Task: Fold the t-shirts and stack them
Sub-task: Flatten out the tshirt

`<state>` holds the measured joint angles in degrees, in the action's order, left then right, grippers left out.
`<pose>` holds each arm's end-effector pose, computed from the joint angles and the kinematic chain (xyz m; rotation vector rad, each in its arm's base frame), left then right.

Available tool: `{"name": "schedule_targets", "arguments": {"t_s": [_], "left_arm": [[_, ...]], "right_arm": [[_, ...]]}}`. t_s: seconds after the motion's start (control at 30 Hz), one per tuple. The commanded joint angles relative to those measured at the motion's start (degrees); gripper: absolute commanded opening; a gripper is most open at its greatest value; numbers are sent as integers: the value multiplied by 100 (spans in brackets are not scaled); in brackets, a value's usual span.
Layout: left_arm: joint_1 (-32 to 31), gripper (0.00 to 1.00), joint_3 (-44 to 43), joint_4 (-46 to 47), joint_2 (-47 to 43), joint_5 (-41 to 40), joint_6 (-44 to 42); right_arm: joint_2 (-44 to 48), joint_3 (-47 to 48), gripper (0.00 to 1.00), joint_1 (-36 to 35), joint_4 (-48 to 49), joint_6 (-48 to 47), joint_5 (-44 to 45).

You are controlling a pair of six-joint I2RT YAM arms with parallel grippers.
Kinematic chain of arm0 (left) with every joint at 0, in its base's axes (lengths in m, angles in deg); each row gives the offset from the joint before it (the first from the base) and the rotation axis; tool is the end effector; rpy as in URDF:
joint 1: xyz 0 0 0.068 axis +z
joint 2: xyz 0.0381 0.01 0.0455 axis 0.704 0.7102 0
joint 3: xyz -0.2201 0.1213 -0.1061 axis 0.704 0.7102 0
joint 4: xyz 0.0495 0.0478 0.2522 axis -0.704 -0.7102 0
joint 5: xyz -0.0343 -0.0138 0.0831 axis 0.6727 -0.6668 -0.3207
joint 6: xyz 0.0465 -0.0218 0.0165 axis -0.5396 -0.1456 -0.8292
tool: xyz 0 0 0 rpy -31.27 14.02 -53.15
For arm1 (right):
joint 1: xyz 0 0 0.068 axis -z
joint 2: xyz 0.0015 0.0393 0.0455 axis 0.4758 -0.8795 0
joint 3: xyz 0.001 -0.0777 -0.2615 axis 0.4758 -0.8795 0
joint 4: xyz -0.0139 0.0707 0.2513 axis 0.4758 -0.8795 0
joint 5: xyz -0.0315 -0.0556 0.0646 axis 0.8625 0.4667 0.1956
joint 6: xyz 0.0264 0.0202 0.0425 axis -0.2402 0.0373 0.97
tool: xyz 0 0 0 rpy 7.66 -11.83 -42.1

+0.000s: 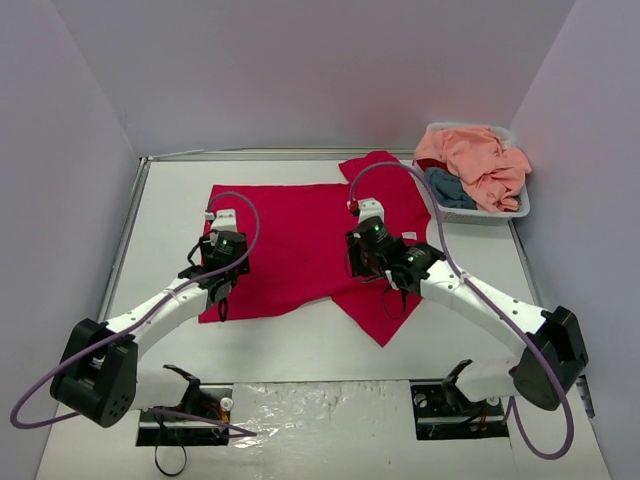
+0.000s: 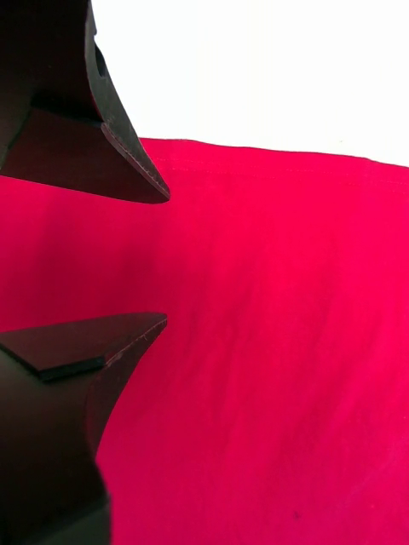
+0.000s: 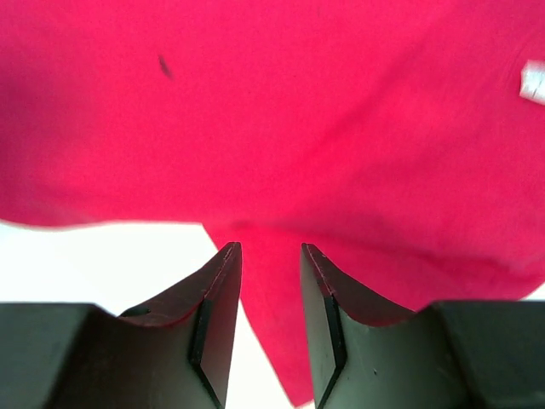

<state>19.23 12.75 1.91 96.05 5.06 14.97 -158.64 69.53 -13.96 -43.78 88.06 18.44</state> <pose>0.2453 -0.1011 0.2203 -0.2073 2.1225 -0.0530 0.2280 0.1994 0.2955 -0.3286 2.1214 0.4522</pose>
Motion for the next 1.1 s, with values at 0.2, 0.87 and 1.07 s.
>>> {"name": "schedule_targets", "arguments": {"t_s": [0.2, 0.87, 1.07], "left_arm": [[-59, 53, -35, 156, 129, -33, 14], [-67, 53, -44, 164, 261, 28, 14], [-67, 53, -35, 147, 235, 37, 5]], "right_arm": [[-56, -927, 30, -641, -441, 648, 364], [-1506, -849, 29, -1678, -380, 1088, 892], [-1578, -831, 29, -1722, -380, 1193, 1024]]}}
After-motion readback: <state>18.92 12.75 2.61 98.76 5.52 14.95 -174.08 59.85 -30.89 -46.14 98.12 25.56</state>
